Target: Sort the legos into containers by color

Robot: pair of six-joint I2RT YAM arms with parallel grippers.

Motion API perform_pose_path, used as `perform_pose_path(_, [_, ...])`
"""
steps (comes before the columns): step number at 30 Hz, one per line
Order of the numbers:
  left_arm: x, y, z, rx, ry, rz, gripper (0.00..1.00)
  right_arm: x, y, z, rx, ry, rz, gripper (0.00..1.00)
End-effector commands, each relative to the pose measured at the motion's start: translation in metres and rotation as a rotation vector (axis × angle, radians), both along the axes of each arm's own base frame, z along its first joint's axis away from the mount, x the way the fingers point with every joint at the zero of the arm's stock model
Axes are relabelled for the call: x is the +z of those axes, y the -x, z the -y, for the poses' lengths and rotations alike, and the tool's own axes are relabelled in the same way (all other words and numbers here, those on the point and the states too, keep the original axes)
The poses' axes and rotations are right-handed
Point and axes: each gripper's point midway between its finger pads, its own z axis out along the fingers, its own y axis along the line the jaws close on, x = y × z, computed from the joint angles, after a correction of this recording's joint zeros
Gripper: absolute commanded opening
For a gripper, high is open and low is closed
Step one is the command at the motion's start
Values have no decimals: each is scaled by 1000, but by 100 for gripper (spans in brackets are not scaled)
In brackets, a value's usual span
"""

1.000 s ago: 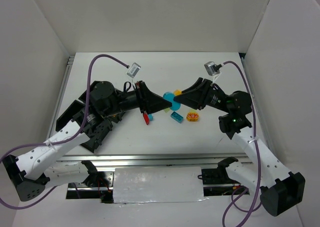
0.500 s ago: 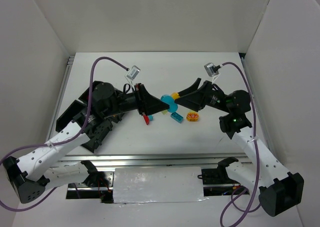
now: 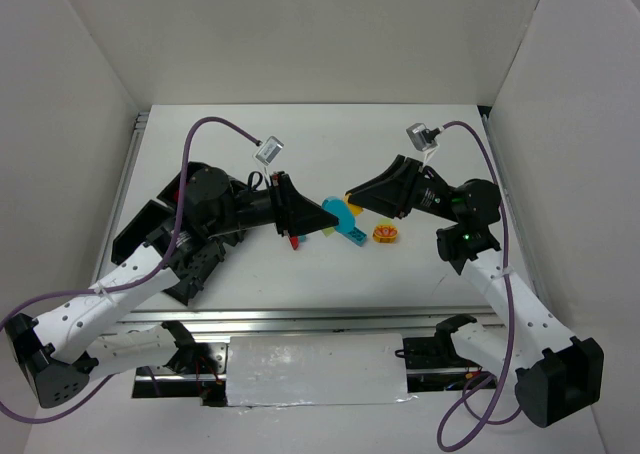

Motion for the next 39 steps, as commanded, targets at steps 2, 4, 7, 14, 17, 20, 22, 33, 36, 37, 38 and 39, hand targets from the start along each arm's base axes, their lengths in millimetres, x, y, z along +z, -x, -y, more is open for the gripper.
perform_pose_path(2, [24,0,-6,21,41,80,0,7,9,3,4,-6,71,26])
perform_pose_path(4, [24,-3,-7,37,41,79,0,3,7,3,-1,10,70,11])
perform_pose_path(7, [28,-4,-10,48,42,93,0,-3,1,6,-33,48,81,0])
perform_pose_path(14, [24,-3,-18,39,-16,134,0,-19,-39,33,-188,101,79,0])
perform_pose_path(17, [13,-7,-26,76,-52,117,0,-22,-59,41,-243,99,39,0])
perform_pose_path(20, [3,-18,-42,182,-142,83,0,-47,-107,48,-397,151,-139,0])
perform_pose_path(22, [15,-28,-55,276,-178,103,0,-80,-141,49,-510,188,-300,0])
perform_pose_path(33, [23,-39,-190,949,-298,-176,0,-156,-201,-110,-551,323,-618,0])
perform_pose_path(36, [14,-34,-199,976,-318,-190,0,-163,-199,-163,-479,368,-584,0])
perform_pose_path(37, [10,-33,-198,969,-327,-193,0,-154,-195,-182,-454,359,-562,0])
perform_pose_path(38, [8,-32,-197,957,-328,-194,0,-177,-199,-191,-455,399,-587,0])
perform_pose_path(39, [9,-29,-198,949,-323,-189,0,-181,-200,-198,-447,405,-592,0])
